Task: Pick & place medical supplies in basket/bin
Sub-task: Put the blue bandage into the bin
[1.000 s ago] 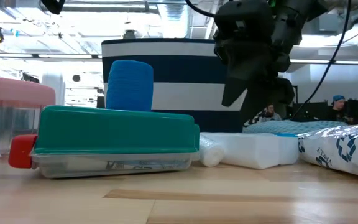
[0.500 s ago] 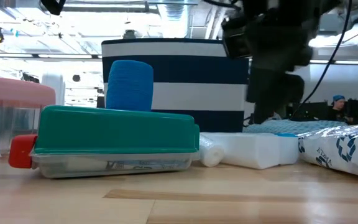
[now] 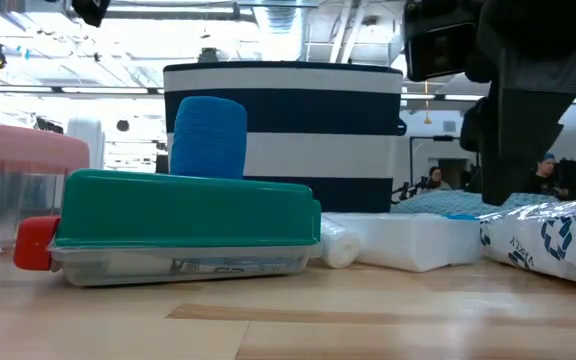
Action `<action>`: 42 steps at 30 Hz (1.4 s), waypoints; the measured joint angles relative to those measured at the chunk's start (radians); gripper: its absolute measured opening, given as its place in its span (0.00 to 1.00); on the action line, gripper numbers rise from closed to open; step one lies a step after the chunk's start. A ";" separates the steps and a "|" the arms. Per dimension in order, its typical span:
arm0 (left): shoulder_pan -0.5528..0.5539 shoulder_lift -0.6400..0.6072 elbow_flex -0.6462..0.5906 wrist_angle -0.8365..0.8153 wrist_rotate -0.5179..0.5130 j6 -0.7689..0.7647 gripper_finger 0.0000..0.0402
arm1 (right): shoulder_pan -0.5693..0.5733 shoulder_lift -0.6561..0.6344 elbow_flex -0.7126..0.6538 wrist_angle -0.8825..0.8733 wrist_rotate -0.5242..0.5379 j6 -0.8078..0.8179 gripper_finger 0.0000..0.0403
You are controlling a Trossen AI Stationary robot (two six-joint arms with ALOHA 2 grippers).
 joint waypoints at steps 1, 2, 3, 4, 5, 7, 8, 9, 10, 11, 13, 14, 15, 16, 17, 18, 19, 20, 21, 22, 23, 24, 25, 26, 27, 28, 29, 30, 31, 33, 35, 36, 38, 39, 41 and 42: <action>0.000 0.017 0.000 0.001 -0.001 0.020 0.05 | 0.001 0.000 0.000 0.000 0.001 0.012 0.62; 0.000 0.035 0.000 0.002 0.000 0.039 0.06 | 0.001 0.000 0.000 0.000 0.001 0.028 0.62; 0.000 0.054 0.000 0.006 0.002 0.057 0.08 | 0.002 0.000 0.000 0.000 0.001 0.043 0.62; 0.000 0.071 0.000 0.013 0.005 0.074 0.09 | 0.006 0.000 0.000 0.000 0.001 0.058 0.62; 0.000 0.089 0.004 0.015 0.010 0.091 0.10 | 0.009 0.000 0.000 0.001 0.001 0.072 0.62; 0.000 0.114 0.021 0.013 0.019 0.141 0.12 | 0.016 0.000 0.000 0.001 0.001 0.090 0.62; 0.001 0.125 0.034 0.014 0.020 0.175 0.13 | 0.020 0.000 0.000 0.001 0.002 0.098 0.62; 0.002 0.135 0.049 0.018 0.020 0.213 0.14 | 0.023 0.000 0.000 0.001 0.002 0.104 0.62; 0.002 0.143 0.063 0.018 0.020 0.254 0.14 | 0.026 0.000 0.000 0.001 0.002 0.105 0.62; 0.002 0.153 0.078 0.013 0.020 0.294 0.14 | 0.027 0.000 0.000 0.004 0.002 0.106 0.62; 0.002 0.180 0.112 -0.003 0.019 0.370 0.14 | 0.027 0.000 0.000 0.009 0.002 0.106 0.62; 0.002 0.196 0.130 -0.017 0.019 0.406 0.14 | 0.027 0.000 0.000 0.008 0.001 0.106 0.62; 0.002 0.216 0.151 -0.038 0.018 0.436 0.14 | 0.027 0.000 0.000 0.008 0.000 0.106 0.62; 0.002 0.239 0.171 -0.062 0.017 0.459 0.14 | 0.026 0.000 0.000 0.009 0.000 0.106 0.62; 0.002 0.262 0.192 -0.088 0.018 0.477 0.14 | 0.025 0.000 0.000 0.009 0.000 0.106 0.62; 0.002 0.288 0.214 -0.122 0.023 0.492 0.14 | 0.025 0.000 0.000 0.009 -0.001 0.106 0.62; 0.002 0.316 0.235 -0.163 0.036 0.501 0.14 | 0.025 0.000 0.000 0.009 -0.003 0.106 0.62; 0.002 0.343 0.253 -0.202 0.051 0.507 0.14 | 0.025 0.000 0.000 0.009 -0.003 0.105 0.62; 0.002 0.370 0.273 -0.241 0.067 0.509 0.14 | 0.025 0.000 0.000 0.010 -0.003 0.102 0.62; 0.002 0.393 0.292 -0.274 0.079 0.508 0.14 | 0.025 0.000 0.000 0.010 -0.003 0.097 0.62; 0.001 0.413 0.311 -0.304 0.091 0.507 0.14 | 0.025 0.000 0.000 0.012 -0.003 0.085 0.62; 0.001 0.433 0.328 -0.335 0.101 0.497 0.14 | 0.024 0.000 0.000 0.018 -0.002 0.074 0.62; 0.000 0.449 0.343 -0.359 0.111 0.479 0.14 | 0.022 0.000 0.000 0.028 0.001 0.057 0.62; -0.003 0.462 0.357 -0.376 0.122 0.456 0.14 | 0.019 0.000 0.000 0.043 0.010 0.035 0.62; -0.009 0.469 0.370 -0.385 0.133 0.429 0.14 | 0.016 0.000 0.000 0.065 0.022 0.006 0.62; -0.015 0.471 0.382 -0.389 0.145 0.401 0.14 | 0.011 0.000 0.000 0.092 0.035 -0.032 0.62; -0.024 0.470 0.393 -0.390 0.155 0.369 0.14 | 0.005 0.000 0.000 0.120 0.052 -0.073 0.62; -0.033 0.468 0.404 -0.389 0.160 0.335 0.14 | -0.003 0.000 0.000 0.147 0.069 -0.116 0.62; -0.042 0.464 0.414 -0.389 0.161 0.295 0.14 | -0.012 0.000 0.000 0.172 0.083 -0.159 0.62; -0.059 0.444 0.429 -0.383 0.162 0.199 0.14 | -0.035 0.000 0.000 0.222 0.102 -0.235 0.62; -0.078 0.414 0.434 -0.356 0.162 0.089 0.14 | -0.060 0.000 0.000 0.260 0.107 -0.308 0.62; -0.090 0.397 0.430 -0.349 0.163 0.042 0.14 | -0.073 0.000 0.000 0.274 0.112 -0.345 0.62; -0.117 0.367 0.419 -0.321 0.162 -0.040 0.14 | -0.094 0.000 0.000 0.305 0.129 -0.416 0.62; -0.132 0.354 0.412 -0.305 0.160 -0.072 0.14 | -0.105 0.000 0.000 0.322 0.134 -0.449 0.62; -0.165 0.327 0.401 -0.294 0.159 -0.128 0.14 | -0.126 0.009 0.000 0.368 0.135 -0.505 0.62; -0.180 0.319 0.397 -0.290 0.158 -0.150 0.14 | -0.136 0.018 0.000 0.391 0.135 -0.528 0.62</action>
